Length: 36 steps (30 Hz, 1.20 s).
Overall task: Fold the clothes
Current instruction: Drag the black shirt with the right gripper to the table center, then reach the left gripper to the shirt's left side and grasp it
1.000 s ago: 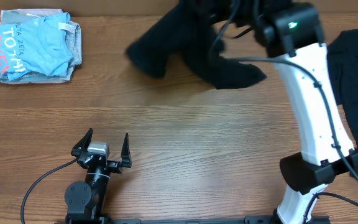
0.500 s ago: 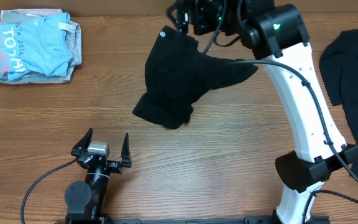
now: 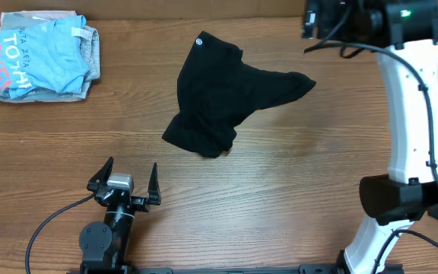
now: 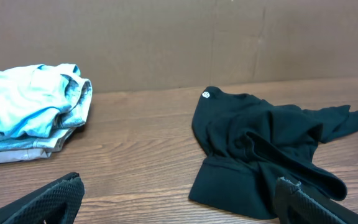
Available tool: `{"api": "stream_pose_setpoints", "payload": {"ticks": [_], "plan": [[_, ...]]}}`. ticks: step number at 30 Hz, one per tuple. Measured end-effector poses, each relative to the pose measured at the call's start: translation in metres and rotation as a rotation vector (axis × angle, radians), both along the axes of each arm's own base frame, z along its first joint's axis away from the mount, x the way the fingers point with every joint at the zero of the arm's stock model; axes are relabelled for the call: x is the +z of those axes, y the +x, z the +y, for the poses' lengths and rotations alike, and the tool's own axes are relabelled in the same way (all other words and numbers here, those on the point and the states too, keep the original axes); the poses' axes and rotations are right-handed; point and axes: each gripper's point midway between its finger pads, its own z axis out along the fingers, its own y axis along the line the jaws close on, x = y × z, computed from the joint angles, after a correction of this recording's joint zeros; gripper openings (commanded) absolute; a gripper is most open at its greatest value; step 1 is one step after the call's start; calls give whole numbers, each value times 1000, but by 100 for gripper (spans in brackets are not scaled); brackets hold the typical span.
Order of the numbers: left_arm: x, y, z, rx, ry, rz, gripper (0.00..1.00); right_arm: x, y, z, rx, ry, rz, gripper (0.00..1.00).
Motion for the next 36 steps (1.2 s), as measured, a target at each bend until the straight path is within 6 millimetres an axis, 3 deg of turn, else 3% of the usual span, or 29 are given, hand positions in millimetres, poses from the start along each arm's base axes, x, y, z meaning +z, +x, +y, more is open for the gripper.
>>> {"api": "stream_pose_setpoints", "payload": {"ticks": [6, 11, 16, 25, 31, 35, 36], "plan": [[0, 0, 1, 4, 4, -1, 100, -31, 16, -20, -44, -10, 62, 100], [-1, 1, 6, 31, 25, -1, 100, -64, 26, -19, -44, -15, 130, 100], [2, 1, 3, 18, 26, -11, 100, -78, 27, -8, -9, 34, 170, 100], [77, -17, -39, -243, -33, -312, 100, -74, 27, 11, 52, 126, 166, 100], [91, -24, -48, -305, -84, -289, 100, -74, 27, 13, 60, 138, 168, 100], [125, -26, -52, -328, -78, -252, 100, -74, 27, 14, 61, 139, 168, 100], [141, -24, -54, -337, -63, -228, 100, -74, 26, 14, 61, 139, 169, 100]]}}
